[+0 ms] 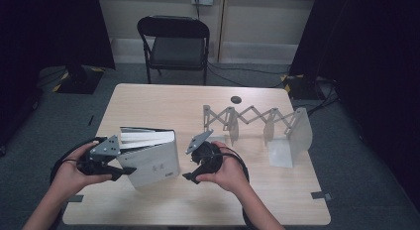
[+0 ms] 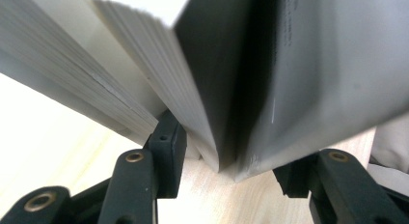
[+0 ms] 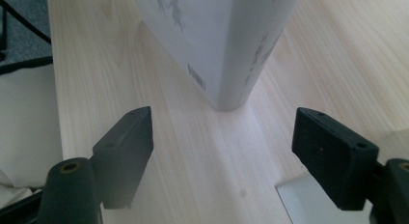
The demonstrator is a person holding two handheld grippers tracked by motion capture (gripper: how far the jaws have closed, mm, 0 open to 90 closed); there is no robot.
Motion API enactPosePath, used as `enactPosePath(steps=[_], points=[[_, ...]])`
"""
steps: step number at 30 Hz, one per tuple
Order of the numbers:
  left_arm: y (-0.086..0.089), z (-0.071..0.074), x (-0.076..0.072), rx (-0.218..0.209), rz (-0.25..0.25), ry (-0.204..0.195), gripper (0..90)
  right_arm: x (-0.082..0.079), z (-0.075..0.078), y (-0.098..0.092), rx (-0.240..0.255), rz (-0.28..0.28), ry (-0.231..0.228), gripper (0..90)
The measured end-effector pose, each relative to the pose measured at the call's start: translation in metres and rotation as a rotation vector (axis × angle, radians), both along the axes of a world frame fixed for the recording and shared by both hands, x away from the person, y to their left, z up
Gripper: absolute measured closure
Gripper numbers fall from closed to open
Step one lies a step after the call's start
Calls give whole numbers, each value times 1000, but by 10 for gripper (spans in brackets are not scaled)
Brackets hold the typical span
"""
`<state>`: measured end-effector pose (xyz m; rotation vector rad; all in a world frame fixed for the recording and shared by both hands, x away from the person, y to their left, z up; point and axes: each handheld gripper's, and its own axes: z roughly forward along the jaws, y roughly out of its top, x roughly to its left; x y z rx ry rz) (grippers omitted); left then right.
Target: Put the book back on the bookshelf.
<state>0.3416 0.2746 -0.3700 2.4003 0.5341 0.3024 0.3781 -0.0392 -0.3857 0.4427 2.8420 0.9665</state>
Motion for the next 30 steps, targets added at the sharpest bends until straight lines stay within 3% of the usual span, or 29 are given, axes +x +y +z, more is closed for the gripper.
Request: enactPosePath(steps=[20, 30], points=[[1, -1, 1, -4, 11, 14, 517, 20, 35, 27, 38, 43, -14, 224], [3, -1, 0, -2, 16, 10, 514, 24, 45, 44, -17, 83, -32, 227]])
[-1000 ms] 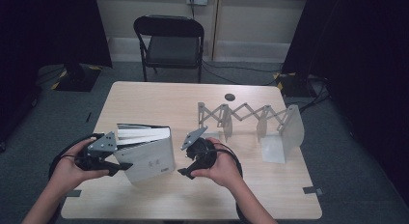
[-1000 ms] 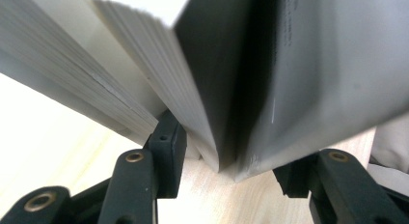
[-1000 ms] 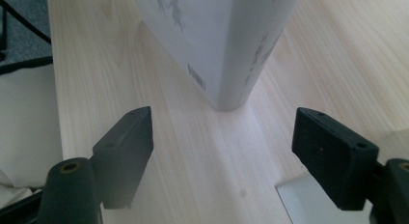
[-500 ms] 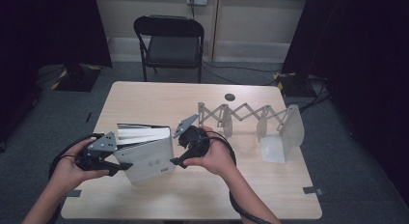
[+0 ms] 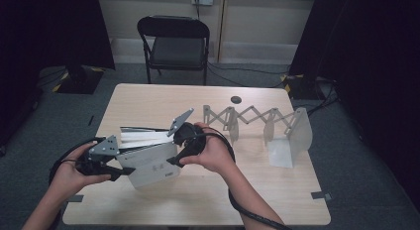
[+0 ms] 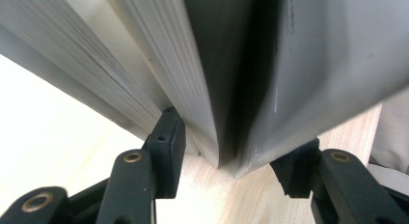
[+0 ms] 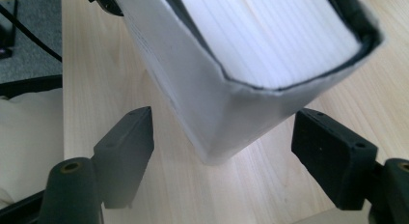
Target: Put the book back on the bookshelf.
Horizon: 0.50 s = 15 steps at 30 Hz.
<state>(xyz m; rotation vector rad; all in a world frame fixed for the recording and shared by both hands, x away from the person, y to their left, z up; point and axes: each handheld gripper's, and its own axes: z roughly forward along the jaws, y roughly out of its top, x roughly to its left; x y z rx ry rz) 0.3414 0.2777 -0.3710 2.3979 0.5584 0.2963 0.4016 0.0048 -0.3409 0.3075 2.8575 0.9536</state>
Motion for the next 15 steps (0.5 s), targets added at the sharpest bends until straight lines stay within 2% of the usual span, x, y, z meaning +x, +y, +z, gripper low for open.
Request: enactPosePath(steps=[6, 15], points=[[0, -1, 0, -3, 4, 1, 507, 3, 10, 4, 7, 1, -6, 232], [1, -2, 3, -4, 10, 11, 479, 6, 20, 17, 2, 33, -16, 249]])
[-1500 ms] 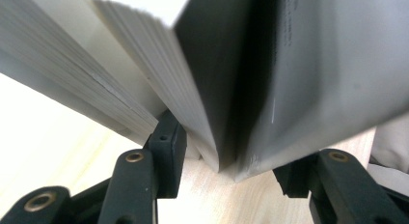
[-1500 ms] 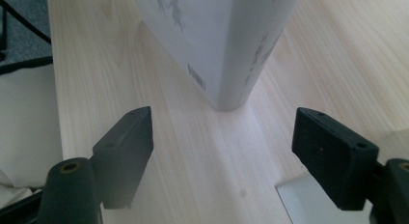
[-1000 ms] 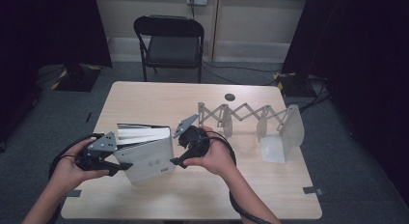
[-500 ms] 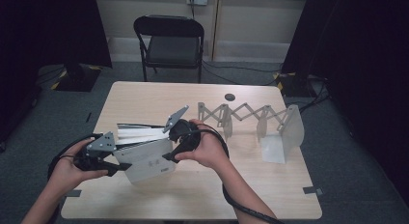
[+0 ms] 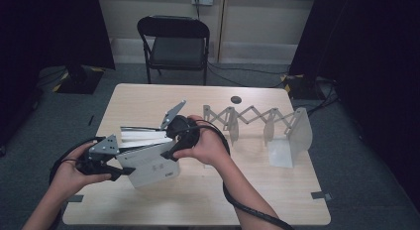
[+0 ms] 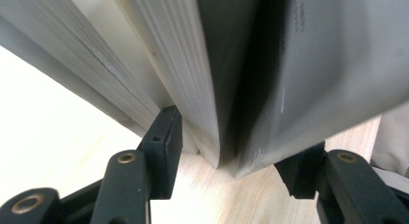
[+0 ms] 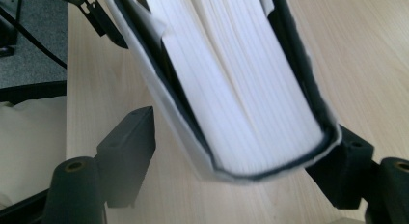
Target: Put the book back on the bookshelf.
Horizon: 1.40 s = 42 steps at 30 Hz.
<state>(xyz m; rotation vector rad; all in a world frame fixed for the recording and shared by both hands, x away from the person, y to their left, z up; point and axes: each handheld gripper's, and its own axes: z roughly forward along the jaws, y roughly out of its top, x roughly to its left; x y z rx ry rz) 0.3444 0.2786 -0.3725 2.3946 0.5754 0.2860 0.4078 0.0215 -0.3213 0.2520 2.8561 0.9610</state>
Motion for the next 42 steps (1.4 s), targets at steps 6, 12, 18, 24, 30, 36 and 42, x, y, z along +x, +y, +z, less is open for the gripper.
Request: enactPosePath(steps=[6, 12, 18, 24, 30, 36, 42], points=[[1, -1, 0, -2, 0, 6, 462, 4, 1, 8, 5, 35, 20, 292], [0, -3, 3, -10, 2, 18, 426, 7, 0, 12, -4, 63, 26, 292], [0, -6, 5, -21, 19, 50, 359, 5, 1, 15, -28, 77, 12, 372], [2, -8, 8, -37, 48, 70, 307, 0, 5, 15, -38, 101, 22, 513], [3, -8, 7, -41, 46, 74, 279, -5, 6, 14, -51, 85, 31, 527], [5, -8, 7, -50, 75, 79, 234, -7, 8, 7, -62, 71, 39, 528], [3, -11, 7, -54, 82, 96, 208, -10, 8, -8, -66, 48, 52, 529]])
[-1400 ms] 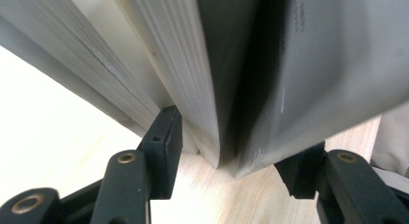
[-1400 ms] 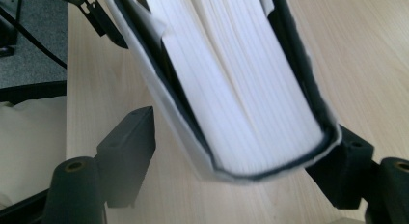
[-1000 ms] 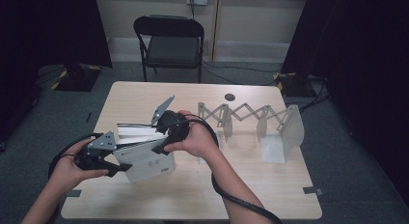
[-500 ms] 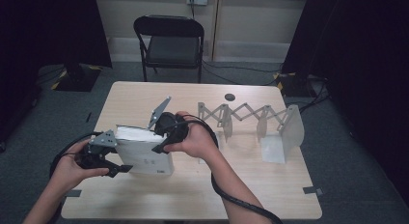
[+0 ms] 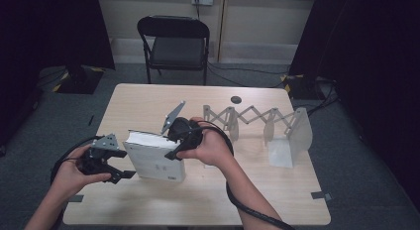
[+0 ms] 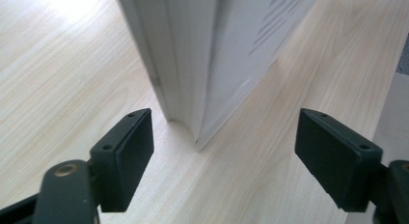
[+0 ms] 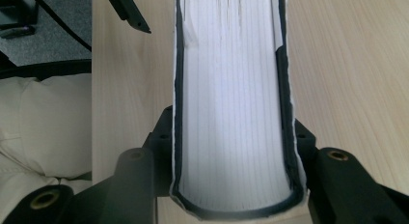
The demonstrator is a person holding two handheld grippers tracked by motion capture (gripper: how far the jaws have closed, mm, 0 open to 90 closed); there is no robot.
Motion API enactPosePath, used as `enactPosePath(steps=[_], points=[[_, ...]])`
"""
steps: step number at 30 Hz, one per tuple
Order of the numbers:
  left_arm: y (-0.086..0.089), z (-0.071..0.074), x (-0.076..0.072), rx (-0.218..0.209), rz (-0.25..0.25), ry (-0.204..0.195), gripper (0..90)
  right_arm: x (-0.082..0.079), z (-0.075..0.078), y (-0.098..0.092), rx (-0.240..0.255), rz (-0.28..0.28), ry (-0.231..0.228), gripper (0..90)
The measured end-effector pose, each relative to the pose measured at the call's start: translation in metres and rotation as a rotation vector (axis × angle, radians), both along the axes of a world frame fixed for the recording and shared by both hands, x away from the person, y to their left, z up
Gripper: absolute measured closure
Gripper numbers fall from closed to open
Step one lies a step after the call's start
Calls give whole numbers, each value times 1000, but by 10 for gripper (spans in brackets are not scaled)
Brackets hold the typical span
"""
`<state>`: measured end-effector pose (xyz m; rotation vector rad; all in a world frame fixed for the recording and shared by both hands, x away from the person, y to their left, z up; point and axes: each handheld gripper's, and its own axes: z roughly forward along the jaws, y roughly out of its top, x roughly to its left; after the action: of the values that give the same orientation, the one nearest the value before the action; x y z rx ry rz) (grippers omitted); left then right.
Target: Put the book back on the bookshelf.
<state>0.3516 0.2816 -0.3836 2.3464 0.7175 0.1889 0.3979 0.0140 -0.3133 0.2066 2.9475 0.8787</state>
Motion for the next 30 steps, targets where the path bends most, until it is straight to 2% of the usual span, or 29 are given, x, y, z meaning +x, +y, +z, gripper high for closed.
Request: enactPosePath(steps=[13, 20, 30], points=[[-12, -6, 3, -11, -14, 33, 167, -7, 1, -27, -9, -44, 8, 527], [-14, -7, 4, -18, -17, 40, 156, -8, 2, -25, -24, -63, 16, 514], [-16, -12, 3, 7, -33, 38, 154, -4, 1, -24, -25, -85, 39, 498]])
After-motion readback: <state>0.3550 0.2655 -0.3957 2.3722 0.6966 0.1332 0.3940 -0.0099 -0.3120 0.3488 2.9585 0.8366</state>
